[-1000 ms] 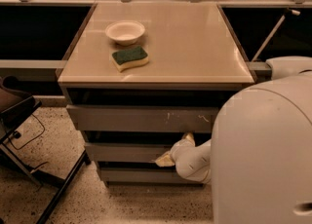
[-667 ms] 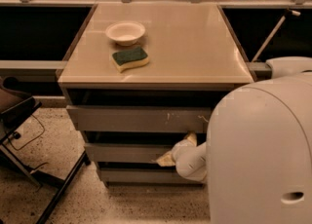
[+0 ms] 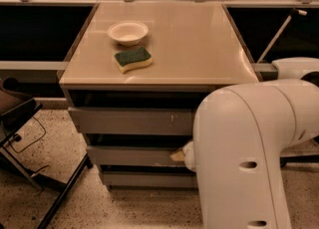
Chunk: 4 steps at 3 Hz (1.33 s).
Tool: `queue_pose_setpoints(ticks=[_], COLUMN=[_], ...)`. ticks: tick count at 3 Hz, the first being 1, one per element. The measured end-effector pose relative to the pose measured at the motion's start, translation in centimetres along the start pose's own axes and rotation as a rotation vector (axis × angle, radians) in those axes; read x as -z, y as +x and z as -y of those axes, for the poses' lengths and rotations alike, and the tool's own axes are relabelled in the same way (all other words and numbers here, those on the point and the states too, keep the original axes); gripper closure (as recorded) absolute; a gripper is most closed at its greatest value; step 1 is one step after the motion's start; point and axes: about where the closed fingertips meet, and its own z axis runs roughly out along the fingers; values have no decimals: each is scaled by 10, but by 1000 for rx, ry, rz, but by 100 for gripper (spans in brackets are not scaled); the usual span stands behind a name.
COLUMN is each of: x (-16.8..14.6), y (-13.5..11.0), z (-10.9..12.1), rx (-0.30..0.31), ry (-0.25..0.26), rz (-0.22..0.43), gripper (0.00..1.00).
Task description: Open middle drawer
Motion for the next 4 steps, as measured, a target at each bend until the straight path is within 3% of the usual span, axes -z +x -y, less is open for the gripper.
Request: queue_pose_setpoints(ticks=[2, 3, 4], x=[-1, 3, 6], y=[1, 19, 20], z=[-3, -24, -21], rx=[10, 1, 37], ry=[-19, -109, -114], rz=[6, 24, 47], gripper=[0, 0, 0])
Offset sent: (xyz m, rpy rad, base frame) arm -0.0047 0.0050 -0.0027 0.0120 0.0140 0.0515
